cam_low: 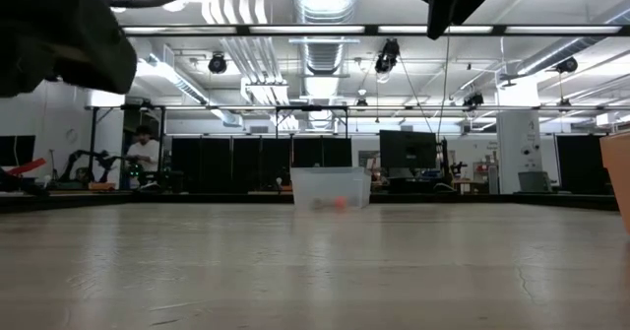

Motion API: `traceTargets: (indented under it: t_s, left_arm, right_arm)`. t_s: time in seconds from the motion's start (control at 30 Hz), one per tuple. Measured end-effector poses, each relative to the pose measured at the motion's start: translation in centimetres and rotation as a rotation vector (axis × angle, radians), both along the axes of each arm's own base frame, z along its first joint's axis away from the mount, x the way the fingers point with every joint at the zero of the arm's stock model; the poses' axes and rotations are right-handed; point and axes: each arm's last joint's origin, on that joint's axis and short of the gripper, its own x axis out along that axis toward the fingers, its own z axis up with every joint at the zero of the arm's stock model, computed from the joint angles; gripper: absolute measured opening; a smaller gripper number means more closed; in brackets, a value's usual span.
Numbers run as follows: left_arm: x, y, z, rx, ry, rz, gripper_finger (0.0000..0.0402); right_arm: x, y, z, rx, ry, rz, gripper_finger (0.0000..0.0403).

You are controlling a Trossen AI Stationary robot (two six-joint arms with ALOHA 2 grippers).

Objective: Pick & Place Markers
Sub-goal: Put the pink highlighter into the yellow bin

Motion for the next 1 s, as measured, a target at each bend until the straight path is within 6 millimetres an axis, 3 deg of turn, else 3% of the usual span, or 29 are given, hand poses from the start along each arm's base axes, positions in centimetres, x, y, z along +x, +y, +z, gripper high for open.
traceTargets:
  t_s: [0.57, 1.0]
  left_arm:
    - [-1.6, 0.9, 0.4, 0.119, 0.157, -0.024, 0.0155]
    - [-1.1, 2.3, -1.4, 0.105, 0.132, -0.052, 0.0155]
  right_arm:
    - [0.5, 0.2, 0.2, -0.009, -0.055, 0.058, 0.0192]
    - [0.8, 0.2, 0.4, -0.012, -0.087, 0.081, 0.0192]
